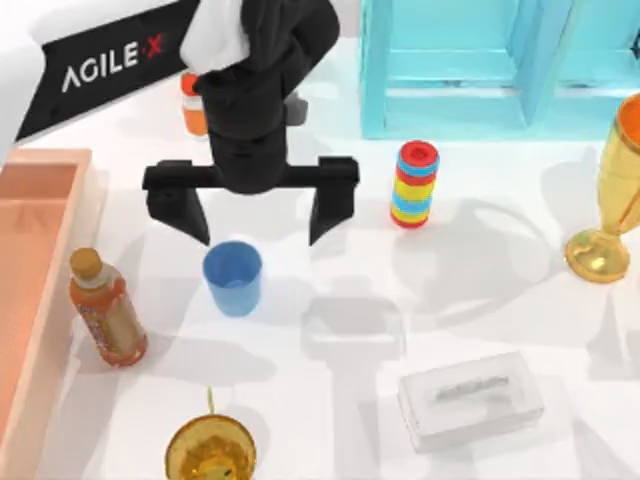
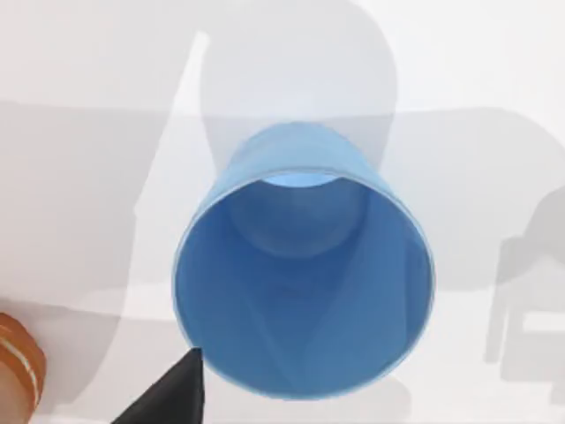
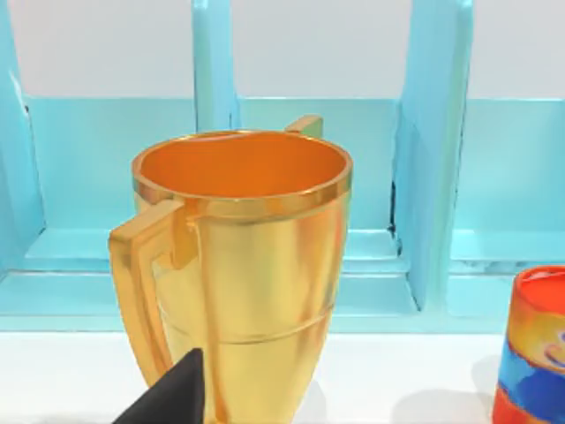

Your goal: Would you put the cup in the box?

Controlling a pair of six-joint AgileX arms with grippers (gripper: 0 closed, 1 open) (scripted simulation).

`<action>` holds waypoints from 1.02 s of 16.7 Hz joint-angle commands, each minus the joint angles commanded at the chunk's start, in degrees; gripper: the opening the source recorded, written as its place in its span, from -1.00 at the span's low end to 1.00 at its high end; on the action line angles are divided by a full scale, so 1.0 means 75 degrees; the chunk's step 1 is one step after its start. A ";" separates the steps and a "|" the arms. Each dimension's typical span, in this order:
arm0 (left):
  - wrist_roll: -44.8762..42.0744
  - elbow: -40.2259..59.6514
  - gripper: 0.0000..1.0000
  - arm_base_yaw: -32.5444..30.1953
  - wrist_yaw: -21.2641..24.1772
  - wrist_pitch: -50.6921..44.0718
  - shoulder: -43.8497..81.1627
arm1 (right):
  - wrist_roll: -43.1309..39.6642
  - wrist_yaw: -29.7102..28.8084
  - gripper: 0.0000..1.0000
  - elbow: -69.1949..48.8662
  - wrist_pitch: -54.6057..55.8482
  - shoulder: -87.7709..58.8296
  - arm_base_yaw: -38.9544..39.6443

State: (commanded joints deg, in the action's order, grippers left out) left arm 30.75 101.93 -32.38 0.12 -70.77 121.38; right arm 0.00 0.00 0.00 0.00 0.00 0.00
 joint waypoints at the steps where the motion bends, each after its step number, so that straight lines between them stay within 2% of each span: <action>1: 0.0000 -0.0288 1.00 0.0002 0.0001 0.0402 0.0064 | 0.0000 0.0000 1.00 0.0000 0.0000 0.0000 0.0000; 5: 0.0003 -0.1320 1.00 -0.0005 0.0002 0.1696 0.0312 | 0.0000 0.0000 1.00 0.0000 0.0000 0.0000 0.0000; 10: 0.0005 -0.1485 1.00 -0.0008 0.0003 0.1875 0.0363 | 0.0000 0.0000 1.00 0.0000 0.0000 0.0000 0.0000; 17: 0.0005 -0.1485 -0.06 -0.0008 0.0003 0.1875 0.0363 | 0.0000 0.0000 1.00 0.0000 0.0000 0.0000 0.0000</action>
State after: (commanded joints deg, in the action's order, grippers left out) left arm 30.79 90.79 -32.44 0.14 -56.71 124.09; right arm 0.00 0.00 0.00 0.00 0.00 0.00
